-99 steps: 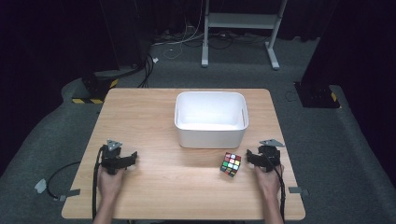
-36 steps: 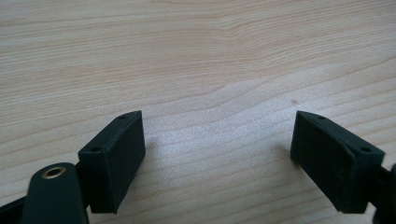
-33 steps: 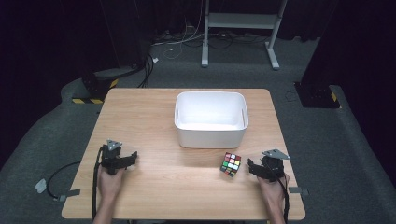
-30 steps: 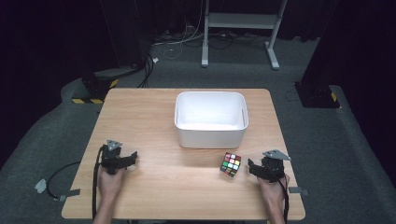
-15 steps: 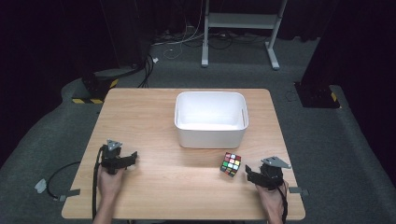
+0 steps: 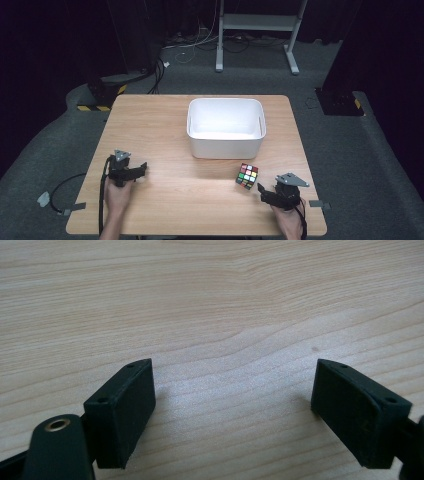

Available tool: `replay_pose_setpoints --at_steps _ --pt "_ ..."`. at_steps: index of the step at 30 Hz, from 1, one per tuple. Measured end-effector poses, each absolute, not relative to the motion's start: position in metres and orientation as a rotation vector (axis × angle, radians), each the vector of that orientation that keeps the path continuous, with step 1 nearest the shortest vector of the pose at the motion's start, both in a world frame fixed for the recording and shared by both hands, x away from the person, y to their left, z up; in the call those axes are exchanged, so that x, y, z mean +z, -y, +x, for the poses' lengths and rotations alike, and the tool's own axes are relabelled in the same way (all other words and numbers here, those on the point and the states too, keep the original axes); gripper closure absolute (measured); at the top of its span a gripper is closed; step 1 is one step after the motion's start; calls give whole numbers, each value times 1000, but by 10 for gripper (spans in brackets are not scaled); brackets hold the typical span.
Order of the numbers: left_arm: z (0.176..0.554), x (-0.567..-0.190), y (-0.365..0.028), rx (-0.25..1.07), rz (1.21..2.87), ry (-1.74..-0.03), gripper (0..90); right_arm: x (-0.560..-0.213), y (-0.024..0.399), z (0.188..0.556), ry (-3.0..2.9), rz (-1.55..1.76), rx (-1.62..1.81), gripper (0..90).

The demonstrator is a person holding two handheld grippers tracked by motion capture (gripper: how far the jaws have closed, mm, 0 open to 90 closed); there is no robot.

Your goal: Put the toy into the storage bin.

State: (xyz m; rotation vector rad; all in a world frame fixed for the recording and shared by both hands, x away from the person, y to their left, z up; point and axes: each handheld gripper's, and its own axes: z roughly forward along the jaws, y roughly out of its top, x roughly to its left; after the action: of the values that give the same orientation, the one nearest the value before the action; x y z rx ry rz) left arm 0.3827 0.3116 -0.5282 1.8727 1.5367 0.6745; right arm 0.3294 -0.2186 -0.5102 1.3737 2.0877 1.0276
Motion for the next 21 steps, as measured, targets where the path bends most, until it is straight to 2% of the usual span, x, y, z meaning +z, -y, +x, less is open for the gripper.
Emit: replay_pose_setpoints --at_steps 21 --pt "383 -528 -311 679 1874 -1538 179 -505 196 329 -2171 1276 1114 117"
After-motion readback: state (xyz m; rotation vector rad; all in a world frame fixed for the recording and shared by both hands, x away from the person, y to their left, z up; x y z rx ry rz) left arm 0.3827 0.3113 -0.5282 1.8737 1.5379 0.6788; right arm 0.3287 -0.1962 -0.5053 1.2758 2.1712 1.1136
